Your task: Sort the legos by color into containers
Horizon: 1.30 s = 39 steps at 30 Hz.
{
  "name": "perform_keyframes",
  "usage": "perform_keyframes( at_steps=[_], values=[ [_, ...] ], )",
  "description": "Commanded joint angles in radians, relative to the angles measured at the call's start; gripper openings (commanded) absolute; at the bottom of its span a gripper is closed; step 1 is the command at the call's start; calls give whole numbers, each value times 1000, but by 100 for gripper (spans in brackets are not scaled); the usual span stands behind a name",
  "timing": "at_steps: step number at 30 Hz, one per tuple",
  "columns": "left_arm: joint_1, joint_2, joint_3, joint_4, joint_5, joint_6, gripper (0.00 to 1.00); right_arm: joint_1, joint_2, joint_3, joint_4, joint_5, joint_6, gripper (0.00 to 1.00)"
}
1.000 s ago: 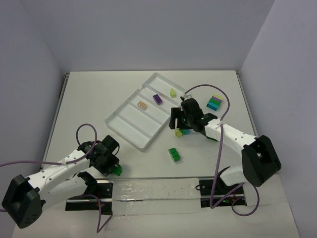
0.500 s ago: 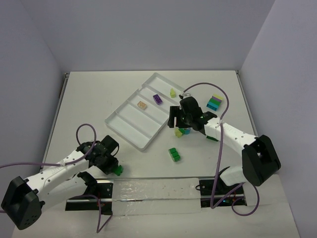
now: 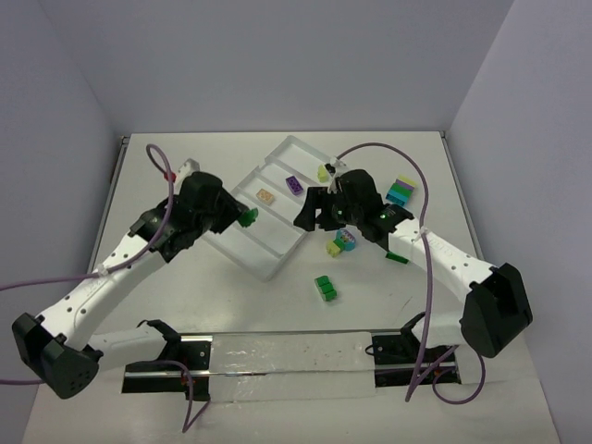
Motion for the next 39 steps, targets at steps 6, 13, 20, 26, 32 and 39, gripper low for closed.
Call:
perform_keyframes(
  at_steps=[6,13,20,26,32,39],
  values=[
    [158,163,82,187,254,215,0,41,-17,55,229,-299,38,82],
    [192,205,96,228,387,248,0,62,79,125,300,-321,85,83],
    [197,237,121,189,397,229,0,83,164,197,312,-240,106,82],
    [204,252,117,171,423,245,0,138,216,262,248,-98,50,83],
    [214,238,86,209,456,245,0,148,258,267,255,-65,78,83],
    [219,233,81,212,466,254,0,150,293,286,252,-48,86,81]
  ],
)
